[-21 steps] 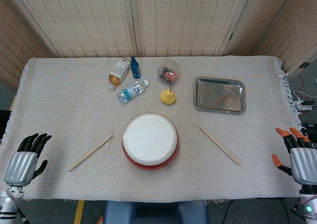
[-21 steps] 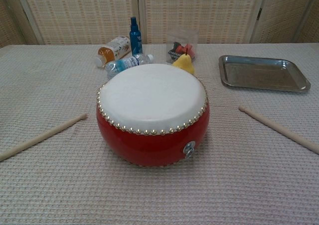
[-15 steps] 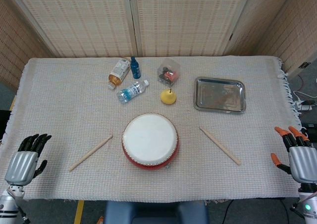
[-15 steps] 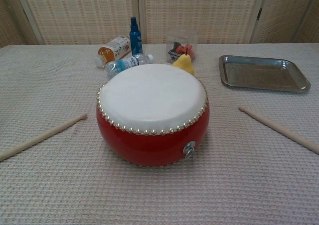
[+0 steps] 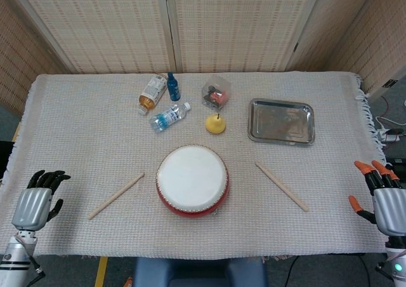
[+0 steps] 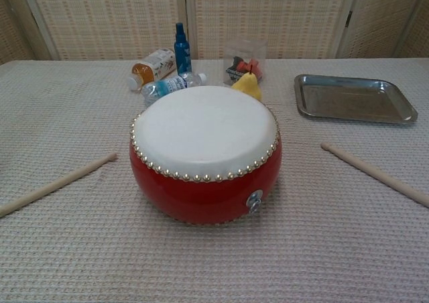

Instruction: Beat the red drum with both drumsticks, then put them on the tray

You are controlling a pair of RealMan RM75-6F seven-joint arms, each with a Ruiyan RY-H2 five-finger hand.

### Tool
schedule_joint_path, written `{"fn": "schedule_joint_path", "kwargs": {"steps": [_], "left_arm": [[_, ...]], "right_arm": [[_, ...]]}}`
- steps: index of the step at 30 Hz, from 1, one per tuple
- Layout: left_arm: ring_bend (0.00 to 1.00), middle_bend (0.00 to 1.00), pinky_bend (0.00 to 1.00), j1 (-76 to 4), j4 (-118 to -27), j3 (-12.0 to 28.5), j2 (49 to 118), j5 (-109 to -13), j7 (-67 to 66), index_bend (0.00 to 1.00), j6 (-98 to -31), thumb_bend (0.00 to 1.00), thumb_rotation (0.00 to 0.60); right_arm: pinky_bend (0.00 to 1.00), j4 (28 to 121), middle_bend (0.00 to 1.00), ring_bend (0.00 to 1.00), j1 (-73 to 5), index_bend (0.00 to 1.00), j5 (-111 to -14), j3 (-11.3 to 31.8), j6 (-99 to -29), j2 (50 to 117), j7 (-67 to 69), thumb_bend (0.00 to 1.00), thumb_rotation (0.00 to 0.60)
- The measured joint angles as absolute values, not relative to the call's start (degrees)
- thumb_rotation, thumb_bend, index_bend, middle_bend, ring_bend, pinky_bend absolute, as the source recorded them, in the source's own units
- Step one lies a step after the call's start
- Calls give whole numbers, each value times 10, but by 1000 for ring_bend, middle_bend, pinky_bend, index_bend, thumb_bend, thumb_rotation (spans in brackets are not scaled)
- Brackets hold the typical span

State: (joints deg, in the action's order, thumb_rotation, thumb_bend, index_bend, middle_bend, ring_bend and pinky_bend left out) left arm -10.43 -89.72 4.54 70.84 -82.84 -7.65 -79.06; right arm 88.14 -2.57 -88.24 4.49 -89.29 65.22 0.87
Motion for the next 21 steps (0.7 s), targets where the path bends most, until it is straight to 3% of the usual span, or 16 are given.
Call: {"fn": "schedule_joint_path", "kwargs": {"steps": [10,21], "left_arm": [[201,214,120,-144,-912,50,756,-797,-119,367,-726,343,600],[148,163,75,-175,-927,57,819,-713,-180,268,-671,335,600]], "right_arm": [[147,871,160,0,-25,133,-895,42,-903,651,25,292,600],[141,863,136,0,-24,132,-898,40,-906,651,39,292,600]]}}
